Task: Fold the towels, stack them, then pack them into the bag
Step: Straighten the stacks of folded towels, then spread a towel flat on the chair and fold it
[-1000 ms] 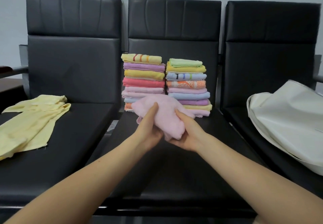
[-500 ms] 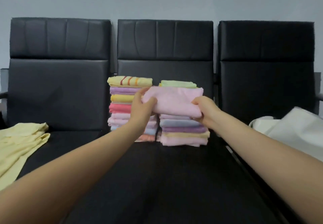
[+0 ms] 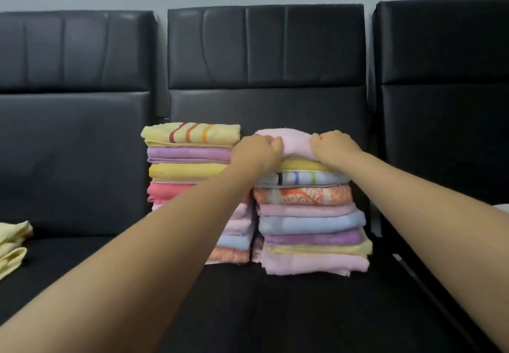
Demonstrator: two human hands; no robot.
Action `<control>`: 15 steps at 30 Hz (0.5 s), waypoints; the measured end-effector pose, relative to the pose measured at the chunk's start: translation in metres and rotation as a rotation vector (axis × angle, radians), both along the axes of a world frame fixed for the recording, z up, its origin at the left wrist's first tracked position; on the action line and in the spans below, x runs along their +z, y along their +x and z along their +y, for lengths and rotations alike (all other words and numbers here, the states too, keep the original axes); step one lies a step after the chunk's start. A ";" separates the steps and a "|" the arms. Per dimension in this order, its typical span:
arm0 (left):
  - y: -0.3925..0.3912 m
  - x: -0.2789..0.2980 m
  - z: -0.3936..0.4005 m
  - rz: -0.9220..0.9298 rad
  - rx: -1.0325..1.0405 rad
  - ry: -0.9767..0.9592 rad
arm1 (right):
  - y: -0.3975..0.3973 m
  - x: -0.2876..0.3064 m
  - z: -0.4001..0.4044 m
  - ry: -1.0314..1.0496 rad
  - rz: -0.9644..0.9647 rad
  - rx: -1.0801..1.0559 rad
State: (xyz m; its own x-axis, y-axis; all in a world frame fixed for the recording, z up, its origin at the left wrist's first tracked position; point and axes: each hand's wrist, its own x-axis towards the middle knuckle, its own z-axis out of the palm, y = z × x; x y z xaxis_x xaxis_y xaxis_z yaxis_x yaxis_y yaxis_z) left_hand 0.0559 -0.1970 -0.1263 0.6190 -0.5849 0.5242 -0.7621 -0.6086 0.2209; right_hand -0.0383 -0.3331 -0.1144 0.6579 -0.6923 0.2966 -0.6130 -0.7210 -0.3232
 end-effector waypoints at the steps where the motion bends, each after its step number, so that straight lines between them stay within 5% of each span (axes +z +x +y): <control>1: -0.001 0.005 0.001 -0.012 -0.012 0.030 | -0.004 0.005 0.003 -0.043 -0.003 -0.023; 4: -0.017 0.015 0.025 -0.016 -0.056 -0.002 | -0.029 0.011 0.033 -0.269 -0.227 0.004; 7: -0.055 0.008 0.088 -0.018 -0.231 -0.166 | -0.054 -0.014 0.089 -0.328 -0.547 0.249; 10: -0.079 -0.021 0.181 0.102 -0.274 -0.122 | -0.064 -0.055 0.158 0.023 -0.453 0.485; 15: -0.055 -0.081 0.350 0.333 0.082 0.018 | -0.052 -0.131 0.288 0.696 -0.227 0.544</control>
